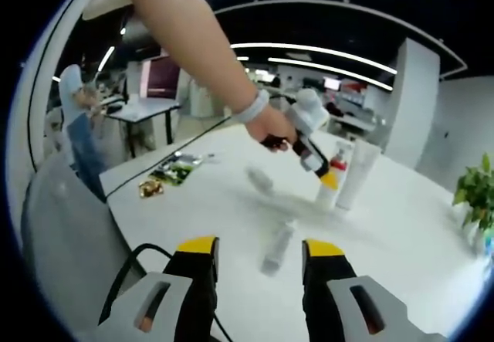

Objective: Arrange the skincare products in the storage area until every visible bottle or jar stands upright without overlapping.

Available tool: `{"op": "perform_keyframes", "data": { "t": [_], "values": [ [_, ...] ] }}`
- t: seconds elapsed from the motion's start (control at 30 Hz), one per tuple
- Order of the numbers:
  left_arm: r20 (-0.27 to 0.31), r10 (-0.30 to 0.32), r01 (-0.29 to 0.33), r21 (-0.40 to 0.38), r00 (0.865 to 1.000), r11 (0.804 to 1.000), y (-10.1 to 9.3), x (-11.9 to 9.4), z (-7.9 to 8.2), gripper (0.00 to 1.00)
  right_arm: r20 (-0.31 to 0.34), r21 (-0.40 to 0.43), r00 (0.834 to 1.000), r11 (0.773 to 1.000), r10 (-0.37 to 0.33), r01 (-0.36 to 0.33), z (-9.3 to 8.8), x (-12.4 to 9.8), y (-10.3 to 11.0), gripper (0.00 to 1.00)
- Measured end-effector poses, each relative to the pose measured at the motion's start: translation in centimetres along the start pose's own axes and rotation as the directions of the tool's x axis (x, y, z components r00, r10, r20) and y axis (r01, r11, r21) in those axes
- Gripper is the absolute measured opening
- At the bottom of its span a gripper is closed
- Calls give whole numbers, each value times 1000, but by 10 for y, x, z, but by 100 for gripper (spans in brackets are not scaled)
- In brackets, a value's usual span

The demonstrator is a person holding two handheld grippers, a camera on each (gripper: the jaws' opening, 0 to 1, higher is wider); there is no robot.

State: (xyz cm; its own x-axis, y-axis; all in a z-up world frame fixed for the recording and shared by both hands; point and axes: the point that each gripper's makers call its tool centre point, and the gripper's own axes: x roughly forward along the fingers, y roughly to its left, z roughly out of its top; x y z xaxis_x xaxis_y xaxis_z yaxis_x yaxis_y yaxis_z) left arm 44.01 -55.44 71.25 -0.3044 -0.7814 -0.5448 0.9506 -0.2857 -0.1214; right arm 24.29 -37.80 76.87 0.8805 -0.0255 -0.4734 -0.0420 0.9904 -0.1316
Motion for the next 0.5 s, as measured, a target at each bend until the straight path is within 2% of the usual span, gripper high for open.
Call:
{"op": "perform_keyframes", "data": {
  "t": [0.07,0.17,0.23,0.3,0.37,0.4,0.43,0.47,0.5],
  "values": [
    [-8,3,-3,-31,1000,1000,0,-1,-2,31,1,-4,1000,1000,3,-3,0,0,1,45],
    [12,35,-34,-28,999,999,2,-8,1,36,3,-10,1000,1000,10,-10,1,0,2,45],
    [37,73,-71,-65,997,995,3,-18,3,37,6,-10,1000,1000,14,-14,2,0,4,45],
    [80,131,-122,-109,988,987,2,-34,4,39,8,-10,1000,1000,11,-11,2,0,3,45],
    [140,184,-156,-188,973,970,-3,-56,4,40,10,-5,1000,1000,10,-10,2,0,2,46],
    [150,214,-176,-229,965,957,-5,-66,1,40,12,-4,1000,1000,10,-10,3,0,2,46],
    [169,252,-200,-274,953,941,-10,-82,0,40,13,-6,1000,1000,11,-11,3,-1,3,45],
    [200,269,-205,-295,942,933,-16,-92,2,41,16,-8,1000,1000,14,-14,3,-1,3,46],
    [246,291,-200,-337,925,920,-27,-108,6,41,17,-10,1000,1000,16,-16,4,-1,4,46]
  ]
}}
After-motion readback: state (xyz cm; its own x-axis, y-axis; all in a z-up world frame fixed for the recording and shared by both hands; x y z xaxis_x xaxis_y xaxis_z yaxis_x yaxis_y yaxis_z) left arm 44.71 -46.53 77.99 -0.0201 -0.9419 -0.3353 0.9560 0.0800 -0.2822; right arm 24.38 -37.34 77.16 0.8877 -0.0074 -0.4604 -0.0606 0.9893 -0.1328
